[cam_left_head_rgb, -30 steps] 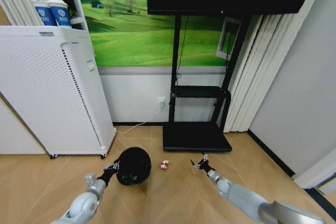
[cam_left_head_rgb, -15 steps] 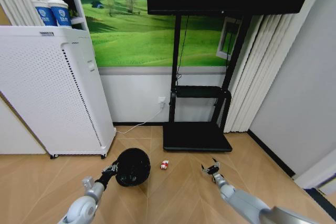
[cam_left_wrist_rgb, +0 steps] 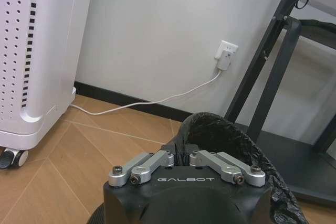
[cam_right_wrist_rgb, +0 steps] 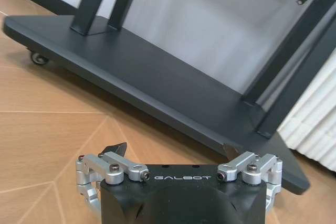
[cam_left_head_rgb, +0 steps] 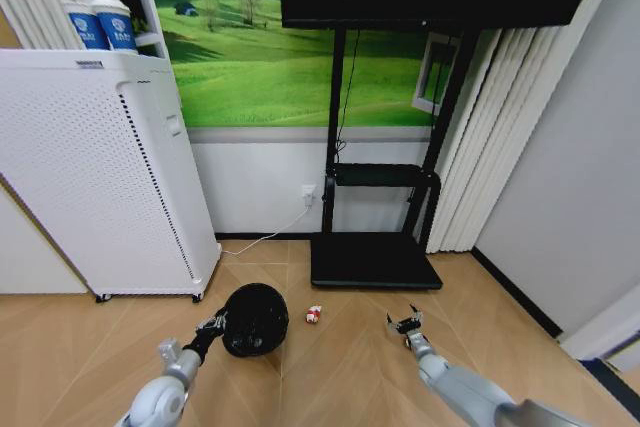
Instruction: Pick up the trash bin and place the garbage on the floor into it.
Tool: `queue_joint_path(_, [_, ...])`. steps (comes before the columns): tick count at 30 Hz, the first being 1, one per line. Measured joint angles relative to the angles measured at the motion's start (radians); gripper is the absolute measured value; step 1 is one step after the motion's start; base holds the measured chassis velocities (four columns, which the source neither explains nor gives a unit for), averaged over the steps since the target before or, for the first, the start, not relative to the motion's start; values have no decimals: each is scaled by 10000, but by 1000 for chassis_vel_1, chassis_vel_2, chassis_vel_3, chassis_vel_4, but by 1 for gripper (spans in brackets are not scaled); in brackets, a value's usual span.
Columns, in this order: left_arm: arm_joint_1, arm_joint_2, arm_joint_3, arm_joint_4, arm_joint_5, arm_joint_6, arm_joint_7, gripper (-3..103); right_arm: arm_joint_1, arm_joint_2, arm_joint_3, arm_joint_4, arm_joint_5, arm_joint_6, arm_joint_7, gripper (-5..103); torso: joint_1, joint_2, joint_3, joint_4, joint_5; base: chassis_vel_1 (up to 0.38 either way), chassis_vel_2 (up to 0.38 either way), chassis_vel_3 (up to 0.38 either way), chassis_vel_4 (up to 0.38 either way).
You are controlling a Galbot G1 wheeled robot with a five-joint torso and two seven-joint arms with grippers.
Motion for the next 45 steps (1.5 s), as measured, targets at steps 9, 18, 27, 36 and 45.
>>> queue_joint_path(9, [-14, -67, 117, -7, 56, -4, 5, 7, -38, -15, 161, -118, -194, 471, -465, 100, 0, 0, -1, 3, -2, -31, -2, 25, -1])
queue_joint_path(18, [17, -31, 117, -22, 54, -6, 54, 7, -44, 70, 376, -467, -650, 1170, -791, 100, 0, -1, 1, 0, 0, -183, -91, 189, 78])
queue_joint_path(27, [72, 23, 62, 6, 40, -28, 120, 7, -314, -174, 785, -73, -1232, 1321, -602, 100, 0, 0, -1, 5, -5, -29, -43, 17, 43])
queue_joint_path(36, [58, 29, 59, 4, 15, -36, 128, 7, -739, -427, 1002, 679, -942, 1351, -762, 100, 0, 0, -1, 3, -3, 28, 18, -26, -17])
queue_joint_path(45, [256, 6, -14, 63, 96, -112, 263, 7, -992, 265, 1133, -815, -1080, 1016, -693, 100, 0, 0, 0, 3, 2, 0, 0, 0, 0])
